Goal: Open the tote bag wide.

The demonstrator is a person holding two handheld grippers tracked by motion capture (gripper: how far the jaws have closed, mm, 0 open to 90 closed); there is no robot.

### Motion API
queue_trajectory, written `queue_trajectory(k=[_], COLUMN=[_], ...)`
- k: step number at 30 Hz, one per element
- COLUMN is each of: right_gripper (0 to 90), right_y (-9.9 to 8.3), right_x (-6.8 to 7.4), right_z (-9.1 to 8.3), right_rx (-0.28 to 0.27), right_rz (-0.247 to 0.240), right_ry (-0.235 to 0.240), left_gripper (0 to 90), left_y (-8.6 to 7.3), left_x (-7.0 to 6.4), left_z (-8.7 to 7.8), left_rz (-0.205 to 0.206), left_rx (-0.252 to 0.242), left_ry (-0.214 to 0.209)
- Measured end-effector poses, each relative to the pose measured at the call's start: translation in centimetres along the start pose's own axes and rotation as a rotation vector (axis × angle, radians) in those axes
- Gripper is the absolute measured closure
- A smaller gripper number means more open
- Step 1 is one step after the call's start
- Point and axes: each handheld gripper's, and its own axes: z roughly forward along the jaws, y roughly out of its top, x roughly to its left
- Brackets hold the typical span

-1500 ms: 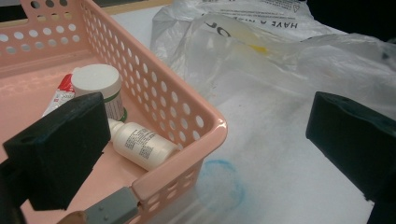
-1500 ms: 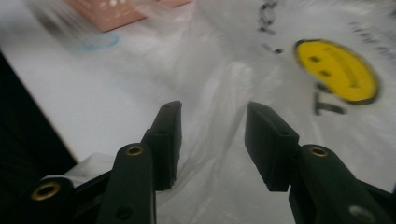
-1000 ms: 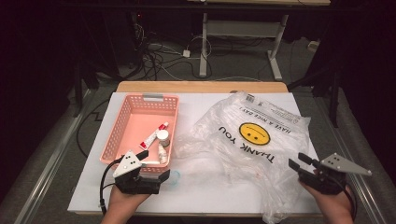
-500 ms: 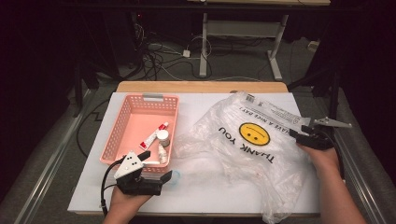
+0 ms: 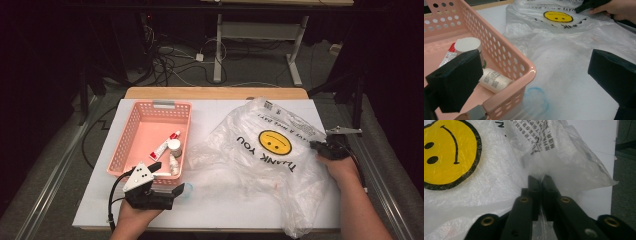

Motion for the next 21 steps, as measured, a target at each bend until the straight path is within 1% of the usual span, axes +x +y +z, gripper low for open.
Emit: queue_trajectory(k=[1,4,6,7,8,9,10,11,12,13,14,15,16,17,18,19,20,21], right_gripper=[90.0,90.0,90.0,90.0,90.0,90.0,90.0,90.0,90.0,90.0,90.0,90.0,90.0,90.0,90.0,89.8,89.8,87.6], right_y=[0.0,-0.1,-0.1,-0.2,-0.2,-0.2,-0.4,-0.8,-0.8,-1.5,-1.5,-2.5,-2.5,-2.8,-3.4,-4.2,-4.2,-4.9], right_x=[0.0,0.1,0.0,-0.2,-0.3,-0.3,-0.6,-0.9,-0.9,-1.3,-1.3,-1.6,-1.6,-1.6,-1.5,-1.2,-1.2,-0.4], right_z=[0.0,-0.1,-0.2,-0.4,-0.6,-0.6,-0.9,-1.5,-1.5,-2.3,-2.3,-3.2,-3.2,-3.6,-4.2,-5.2,-5.2,-6.0], right_rx=[0.0,-0.007,-0.01,-0.024,-0.03,-0.03,-0.035,-0.051,-0.051,-0.065,-0.065,-0.082,-0.082,-0.089,-0.11,-0.117,-0.117,-0.116], right_rz=[0.0,0.044,0.053,0.093,0.108,0.108,0.125,0.151,0.151,0.182,0.182,0.198,0.198,0.206,0.223,0.217,0.217,0.206], right_ry=[0.0,-0.003,-0.009,-0.041,-0.049,-0.049,-0.064,-0.093,-0.093,-0.129,-0.129,-0.147,-0.147,-0.155,-0.162,-0.162,-0.162,-0.163], left_gripper=[0.0,0.0,0.0,0.0,0.0,0.0,0.0,0.0,0.0,0.0,0.0,0.0,0.0,0.0,0.0,0.0,0.0,0.0], left_y=[0.0,0.1,0.1,0.1,0.1,0.1,0.1,0.0,0.0,0.0,0.0,0.0,0.0,0.1,0.1,0.1,0.1,0.1], left_x=[0.0,0.1,0.1,0.2,0.2,0.3,0.3,0.4,0.4,0.5,0.5,0.5,0.5,0.5,0.4,0.4,0.3,0.3], left_z=[0.0,-0.2,-0.2,-0.2,-0.1,-0.1,-0.1,-0.1,0.0,0.0,0.0,0.0,0.0,0.0,0.0,0.1,0.1,0.1], left_rz=[0.001,-0.003,-0.004,-0.004,-0.004,-0.001,0.0,-0.001,-0.003,-0.005,-0.006,-0.006,-0.005,-0.003,-0.003,-0.002,-0.001,-0.001], left_rx=[-0.001,-0.005,-0.006,-0.006,-0.004,-0.003,-0.002,-0.001,-0.001,-0.001,-0.002,-0.002,-0.001,-0.002,-0.003,-0.003,-0.002,-0.001], left_ry=[0.0,0.001,0.001,0.0,-0.001,-0.003,-0.004,-0.004,-0.005,-0.006,-0.008,-0.008,-0.008,-0.007,-0.008,-0.008,-0.009,-0.01])
